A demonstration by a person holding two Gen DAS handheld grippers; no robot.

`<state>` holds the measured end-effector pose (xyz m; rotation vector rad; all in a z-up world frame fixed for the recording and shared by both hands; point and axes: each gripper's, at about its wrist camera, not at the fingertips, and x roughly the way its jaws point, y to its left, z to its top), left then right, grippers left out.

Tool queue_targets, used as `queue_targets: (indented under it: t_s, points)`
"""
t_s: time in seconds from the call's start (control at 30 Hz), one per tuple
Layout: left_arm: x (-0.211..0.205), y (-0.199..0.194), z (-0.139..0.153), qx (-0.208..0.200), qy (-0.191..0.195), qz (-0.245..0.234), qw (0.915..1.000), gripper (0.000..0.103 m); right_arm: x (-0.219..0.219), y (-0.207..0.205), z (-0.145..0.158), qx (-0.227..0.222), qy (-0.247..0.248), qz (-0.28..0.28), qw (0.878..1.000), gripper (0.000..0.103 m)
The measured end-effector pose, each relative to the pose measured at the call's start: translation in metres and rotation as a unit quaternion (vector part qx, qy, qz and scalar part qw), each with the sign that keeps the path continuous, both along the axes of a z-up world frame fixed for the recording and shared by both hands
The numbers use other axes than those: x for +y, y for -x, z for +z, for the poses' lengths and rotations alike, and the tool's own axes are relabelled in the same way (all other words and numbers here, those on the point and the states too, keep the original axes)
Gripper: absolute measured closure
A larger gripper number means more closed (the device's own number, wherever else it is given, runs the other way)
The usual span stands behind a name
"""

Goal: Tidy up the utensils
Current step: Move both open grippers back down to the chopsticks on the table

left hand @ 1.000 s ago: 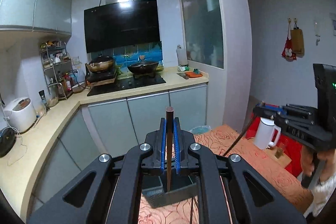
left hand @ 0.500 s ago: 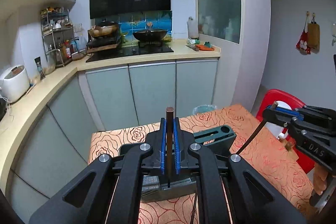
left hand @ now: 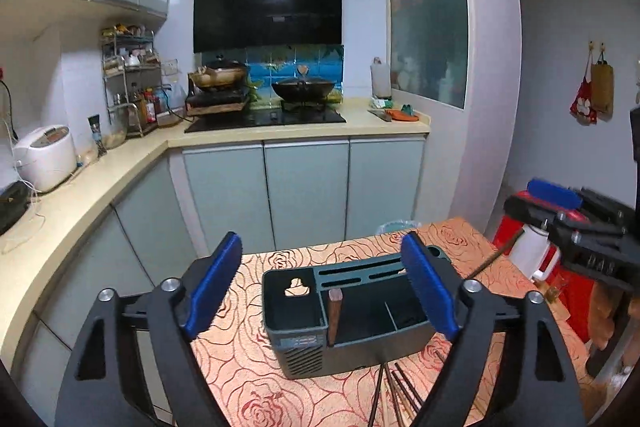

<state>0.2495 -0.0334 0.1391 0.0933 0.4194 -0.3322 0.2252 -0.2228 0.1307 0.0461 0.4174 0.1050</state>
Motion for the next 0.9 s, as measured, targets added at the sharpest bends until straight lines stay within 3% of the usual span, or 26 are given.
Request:
queue_targets:
  t_s: [0.17,0.33,0.9]
  points:
    - [0.008,0.023,-0.009,-0.005,-0.001,0.004,1.0000,0.021,-0.008,0.021,0.004,-0.019,0.008,-0.003,1.000,0.041]
    - [0.022,0.042,-0.036,0.020,-0.003,0.012,0.9997,0.021,-0.022,0.044,-0.017,-0.006,0.005,-0.013,1.000,0.041]
    - [0.055,0.123,-0.177,0.123,-0.047,0.019,0.9911,0.021,-0.031,0.130,-0.168,0.108,-0.003,-0.039,0.993,0.041]
